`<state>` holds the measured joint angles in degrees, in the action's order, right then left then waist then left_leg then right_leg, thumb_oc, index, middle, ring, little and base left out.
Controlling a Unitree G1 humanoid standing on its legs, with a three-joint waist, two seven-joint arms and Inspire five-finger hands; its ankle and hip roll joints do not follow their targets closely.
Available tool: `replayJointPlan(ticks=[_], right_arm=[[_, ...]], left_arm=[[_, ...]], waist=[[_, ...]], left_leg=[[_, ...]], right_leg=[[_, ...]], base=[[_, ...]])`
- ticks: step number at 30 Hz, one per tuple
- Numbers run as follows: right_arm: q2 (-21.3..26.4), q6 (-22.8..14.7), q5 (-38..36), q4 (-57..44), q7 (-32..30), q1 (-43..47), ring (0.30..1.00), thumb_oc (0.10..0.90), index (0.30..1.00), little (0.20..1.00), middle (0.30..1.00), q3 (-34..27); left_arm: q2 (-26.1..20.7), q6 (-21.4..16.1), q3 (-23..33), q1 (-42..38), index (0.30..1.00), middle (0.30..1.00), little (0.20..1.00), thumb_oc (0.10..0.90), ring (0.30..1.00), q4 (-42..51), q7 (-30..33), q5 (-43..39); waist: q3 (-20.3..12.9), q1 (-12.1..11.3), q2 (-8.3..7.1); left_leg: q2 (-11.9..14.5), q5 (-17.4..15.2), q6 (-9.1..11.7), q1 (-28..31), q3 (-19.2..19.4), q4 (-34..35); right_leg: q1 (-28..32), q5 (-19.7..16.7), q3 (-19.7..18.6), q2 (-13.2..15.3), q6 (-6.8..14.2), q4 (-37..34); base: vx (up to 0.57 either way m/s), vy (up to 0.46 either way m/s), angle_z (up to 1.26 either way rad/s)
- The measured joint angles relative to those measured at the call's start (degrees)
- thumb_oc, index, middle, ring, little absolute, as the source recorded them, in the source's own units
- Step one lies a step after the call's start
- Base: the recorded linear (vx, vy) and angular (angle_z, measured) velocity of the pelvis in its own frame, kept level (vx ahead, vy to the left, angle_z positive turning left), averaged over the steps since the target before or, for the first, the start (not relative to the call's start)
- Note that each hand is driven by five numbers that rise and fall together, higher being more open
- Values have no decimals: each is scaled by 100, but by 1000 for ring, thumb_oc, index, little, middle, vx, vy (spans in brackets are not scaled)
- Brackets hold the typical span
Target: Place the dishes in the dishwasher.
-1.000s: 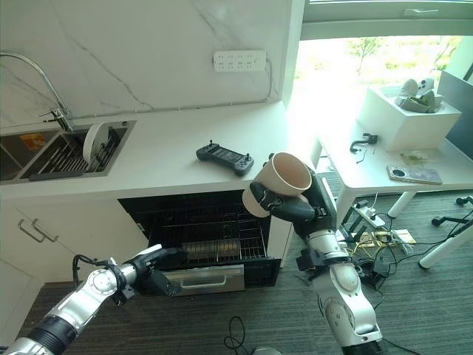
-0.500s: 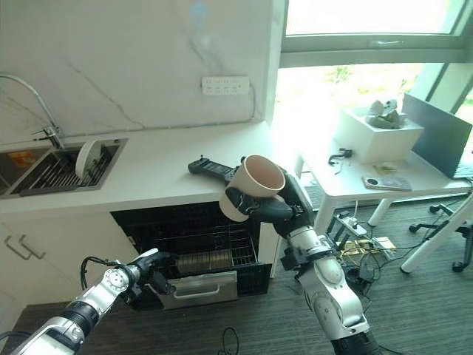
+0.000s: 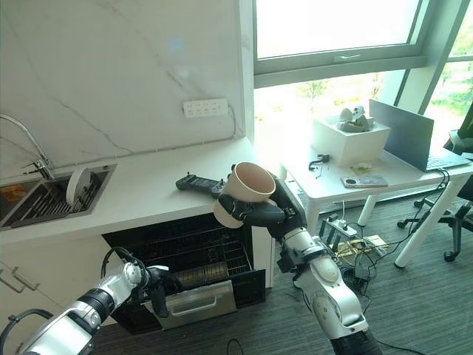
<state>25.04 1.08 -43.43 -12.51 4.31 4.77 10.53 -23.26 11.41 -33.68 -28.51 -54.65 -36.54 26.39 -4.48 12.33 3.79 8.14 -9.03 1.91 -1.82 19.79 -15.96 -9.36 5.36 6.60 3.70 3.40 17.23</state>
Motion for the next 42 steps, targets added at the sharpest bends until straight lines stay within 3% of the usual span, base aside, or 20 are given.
replayJointPlan(ticks=[6, 8, 13, 16, 18, 20, 24, 26, 29, 33, 36, 38, 42], right_arm=[[13, 18, 8, 57, 4, 7, 300, 400, 300, 300, 300, 1], [44, 21, 20, 273, 4, -10, 300, 400, 300, 300, 300, -6], [87, 15, 20, 436, 31, -12, 300, 400, 300, 300, 300, -5], [224, 12, 20, 435, 26, -11, 300, 400, 300, 300, 300, -4], [273, -19, 20, 429, 13, -14, 300, 400, 300, 300, 300, -11], [296, -94, 19, 351, 2, -127, 300, 400, 300, 300, 300, -98], [132, -121, 57, 374, 25, -479, 300, 400, 300, 300, 300, -455], [5, -148, 73, 383, 29, -479, 300, 400, 300, 300, 300, -471], [12, -215, 242, 374, -32, -420, 300, 400, 300, 300, 300, -583], [-134, -188, 508, 353, -308, -437, 300, 400, 300, 300, 300, -699], [-208, 31, 816, 271, -381, -563, 300, 400, 300, 300, 300, -736], [-204, 73, 996, 271, -453, -497, 300, 400, 300, 300, 300, -727], [32, 73, 1200, 280, -773, -202, 300, 400, 300, 300, 300, -722]], left_arm=[[-17, 382, -221, 76, 900, 900, 900, 800, 900, 587, -2020, 281], [-67, 614, -197, 265, 900, 900, 900, 800, 900, 1002, -2258, 322], [-283, 706, -193, 311, 900, 900, 900, 800, 900, 1582, -2503, 306], [-522, 688, -33, 330, 900, 900, 900, 800, 900, 1751, -2566, -117], [-878, 735, 241, 513, 900, 900, 900, 800, 900, 2024, -2305, -934], [-1011, 925, 809, 866, 900, 900, 900, 800, 900, 2545, -1855, -2141], [-910, 957, 1798, 1765, 900, 900, 900, 800, 900, 4358, -400, -4495], [-776, 886, 2378, 2126, 900, 900, 900, 800, 900, 4702, 481, -5228], [-557, 667, 3044, 2207, 900, 900, 900, 800, 900, 4654, 1622, -5701], [44, 245, 3397, 2660, 900, 900, 900, 800, 900, 5165, 2530, -5992], [216, 184, 3159, 3112, 900, 900, 900, 800, 900, 5766, 2782, -6031], [205, 145, 2990, 2997, 900, 900, 900, 800, 900, 5668, 3054, -6213], [-78, 75, 2684, 2455, 900, 900, 900, 800, 900, 5564, 3390, -6435]], waist=[[-43, -9, 137], [-26, 7, 168], [72, -4, 229], [251, -21, 282], [347, -40, 303], [472, -215, 284], [715, -664, 60], [770, -707, -38], [783, -887, -116], [813, -1055, -194], [908, -1083, -316], [1109, -1103, -431], [1679, -1103, -402]], left_leg=[[4, -6, 24, 31, 12, 30], [2, -4, 26, 97, 23, 87], [-9, -5, 27, 110, 14, 143], [-23, 4, 40, 166, 12, 213], [-26, 5, 41, 209, -25, 243], [-27, 9, 48, 207, -35, 243], [-52, 31, 78, 190, -194, 230], [-78, 27, 79, 151, -321, 215], [-83, 2, 41, -46, -500, 84], [-109, 20, 79, -171, -639, 16], [-126, 12, 79, -334, -737, -49], [-120, 45, 59, -815, -778, -237], [-142, 200, -5, -1411, -859, -385]], right_leg=[[26, -35, 4, -9, 3, -21], [38, -29, 6, -14, 6, -24], [38, -7, 16, -15, 21, -30], [67, -7, 33, -15, 22, -17], [114, -3, 70, -13, 21, -19], [119, -2, 86, -4, 22, -16], [173, 114, 229, 60, 1, 30], [173, 243, 325, 110, -50, 132], [68, 303, 465, 149, -66, 235], [29, 323, 572, 194, 1, 303], [-64, 330, 648, 225, 10, 333], [-487, 248, 655, 246, -19, 457], [-969, 14, 687, 286, -47, 470]], base=[[4, 2, -2], [0, 0, 0], [0, 0, 0], [3, -3, 1], [7, -17, 6], [0, -9, 7], [13, 8, 21], [30, 7, 29], [58, 5, 29], [88, 0, 20], [-66, -14, 14], [-256, -32, 9], [-229, -5, 9]])
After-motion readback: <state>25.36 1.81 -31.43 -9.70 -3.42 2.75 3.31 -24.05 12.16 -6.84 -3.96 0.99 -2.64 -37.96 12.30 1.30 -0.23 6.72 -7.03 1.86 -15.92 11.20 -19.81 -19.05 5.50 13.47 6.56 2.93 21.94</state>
